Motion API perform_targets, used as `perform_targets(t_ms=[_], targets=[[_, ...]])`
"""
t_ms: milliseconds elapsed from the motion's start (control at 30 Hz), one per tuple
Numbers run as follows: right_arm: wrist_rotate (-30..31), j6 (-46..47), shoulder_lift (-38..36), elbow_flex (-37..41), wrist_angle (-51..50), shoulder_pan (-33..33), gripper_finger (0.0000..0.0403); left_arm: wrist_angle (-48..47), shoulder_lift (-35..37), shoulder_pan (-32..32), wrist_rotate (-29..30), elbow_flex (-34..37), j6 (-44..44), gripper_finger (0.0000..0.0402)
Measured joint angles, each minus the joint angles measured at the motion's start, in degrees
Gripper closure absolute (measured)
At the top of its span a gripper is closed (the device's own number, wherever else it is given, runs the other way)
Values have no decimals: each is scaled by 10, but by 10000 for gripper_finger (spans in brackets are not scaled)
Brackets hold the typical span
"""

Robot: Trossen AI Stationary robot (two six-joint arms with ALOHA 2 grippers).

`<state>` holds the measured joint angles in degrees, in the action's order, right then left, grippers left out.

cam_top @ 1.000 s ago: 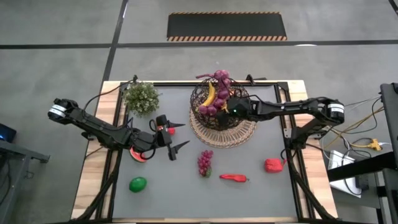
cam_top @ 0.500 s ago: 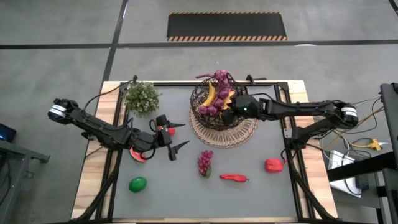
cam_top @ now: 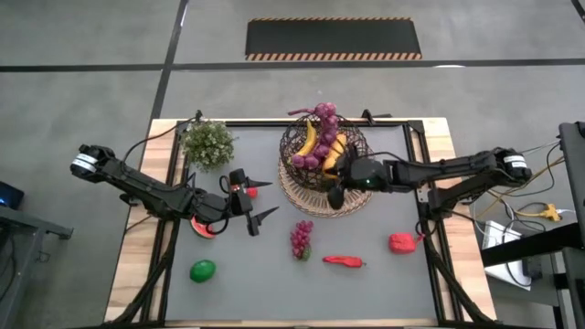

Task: Build produce basket
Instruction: Put the chili pepper into the black wire basket

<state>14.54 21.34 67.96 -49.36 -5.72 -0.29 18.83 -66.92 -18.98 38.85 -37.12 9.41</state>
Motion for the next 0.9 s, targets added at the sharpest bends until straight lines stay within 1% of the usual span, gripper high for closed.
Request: perform_targets(t_ms=[167, 367, 467, 600, 733, 900], targets=[[0, -15, -1, 0, 15, 41, 188, 0, 0, 0, 0, 0, 0, 84], [-3, -16, -6, 0, 15, 73, 188, 0, 0, 0, 0, 0, 0, 84], [-37, -11, -10, 0, 16, 81, 188, -1, 0, 0, -1, 0, 0, 84], [-90, 18, -12, 0, 15, 84, 188, -1, 0, 0, -2, 0, 0, 84], [-114, 27, -12, 0, 15, 86, 188, -2, 0, 0, -2, 0, 0, 84], [-122, 41, -12, 0, 15, 92, 188, -2, 0, 0, -2, 0, 0, 84]])
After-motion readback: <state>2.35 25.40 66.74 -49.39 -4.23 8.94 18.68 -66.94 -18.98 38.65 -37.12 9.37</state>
